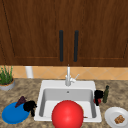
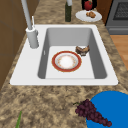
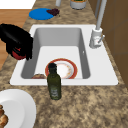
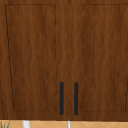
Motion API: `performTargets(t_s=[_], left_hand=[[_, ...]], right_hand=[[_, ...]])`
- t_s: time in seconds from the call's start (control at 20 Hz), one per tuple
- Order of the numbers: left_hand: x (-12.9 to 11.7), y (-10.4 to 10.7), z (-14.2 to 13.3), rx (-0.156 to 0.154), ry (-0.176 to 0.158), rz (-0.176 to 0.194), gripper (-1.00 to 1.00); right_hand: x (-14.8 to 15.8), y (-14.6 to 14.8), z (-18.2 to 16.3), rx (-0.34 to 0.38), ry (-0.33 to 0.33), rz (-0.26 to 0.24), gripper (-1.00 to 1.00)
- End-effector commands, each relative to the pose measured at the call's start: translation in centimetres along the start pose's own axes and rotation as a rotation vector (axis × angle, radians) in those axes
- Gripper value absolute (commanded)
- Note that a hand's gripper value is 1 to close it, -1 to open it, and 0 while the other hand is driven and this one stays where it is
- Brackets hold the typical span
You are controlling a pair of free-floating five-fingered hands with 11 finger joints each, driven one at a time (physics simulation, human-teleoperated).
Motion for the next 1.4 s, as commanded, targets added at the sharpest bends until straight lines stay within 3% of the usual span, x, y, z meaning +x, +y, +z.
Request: performTargets(t_s=[0.0,0.3,0.45,0.7,1.35], left_hand=[[0.0,0.0,0.0,0.0,0.0,0.0,0.0],[0.0,0.0,0.0,0.0,0.0,0.0,0.0],[0.0,0.0,0.0,0.0,0.0,0.0,0.0],[0.0,0.0,0.0,0.0,0.0,0.0,0.0],[0.0,0.0,0.0,0.0,0.0,0.0,0.0]], right_hand=[[2.1,0.2,0.7,-0.003,-0.042,-0.017,1.0],[6.5,0.8,1.3,-0.043,-0.021,-0.056,1.0],[9.0,1.2,0.3,-0.022,-0.008,-0.019,1.0],[13.3,2.7,-1.1,-0.012,-0.004,-0.009,1.0],[24.0,11.1,-7.1,-0.018,0.0,0.002,1.0]])
